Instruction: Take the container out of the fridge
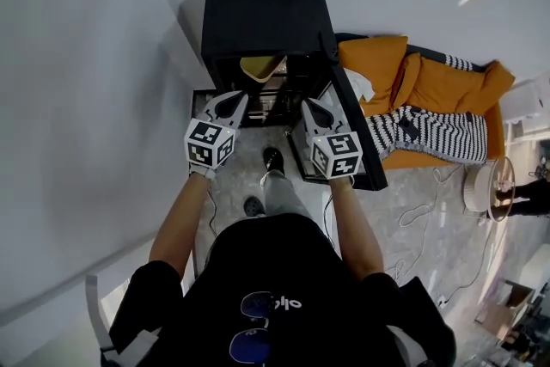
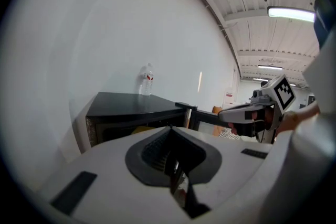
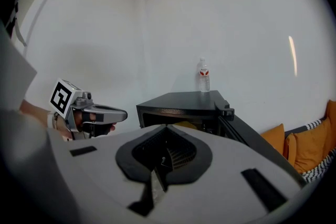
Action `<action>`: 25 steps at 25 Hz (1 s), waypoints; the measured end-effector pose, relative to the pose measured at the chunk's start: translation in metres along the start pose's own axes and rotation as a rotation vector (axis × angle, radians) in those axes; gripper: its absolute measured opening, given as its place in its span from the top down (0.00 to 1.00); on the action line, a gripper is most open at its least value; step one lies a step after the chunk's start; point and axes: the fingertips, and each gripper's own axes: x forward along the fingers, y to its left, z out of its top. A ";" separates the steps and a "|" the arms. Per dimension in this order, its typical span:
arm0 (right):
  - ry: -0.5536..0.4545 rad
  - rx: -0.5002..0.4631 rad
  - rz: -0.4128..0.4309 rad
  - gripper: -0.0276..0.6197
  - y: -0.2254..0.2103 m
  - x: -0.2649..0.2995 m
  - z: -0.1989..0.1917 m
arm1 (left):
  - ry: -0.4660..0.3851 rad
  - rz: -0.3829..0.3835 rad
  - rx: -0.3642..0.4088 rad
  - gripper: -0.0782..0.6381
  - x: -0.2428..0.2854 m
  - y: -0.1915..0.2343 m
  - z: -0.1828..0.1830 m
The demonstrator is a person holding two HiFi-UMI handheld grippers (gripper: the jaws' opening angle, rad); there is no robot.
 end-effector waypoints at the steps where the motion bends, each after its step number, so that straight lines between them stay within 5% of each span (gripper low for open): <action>1: 0.006 0.005 -0.003 0.95 -0.002 0.001 -0.002 | 0.010 -0.003 0.000 0.89 0.007 0.000 -0.003; 14: 0.065 0.036 -0.038 0.95 -0.029 0.008 -0.025 | 0.164 -0.002 0.048 0.89 0.111 0.016 -0.046; 18: 0.079 0.046 -0.048 0.95 -0.036 0.007 -0.031 | 0.234 0.000 0.059 0.74 0.133 0.020 -0.064; 25: 0.103 0.064 -0.063 0.95 -0.059 0.028 -0.044 | 0.315 0.017 0.092 0.72 0.179 0.039 -0.092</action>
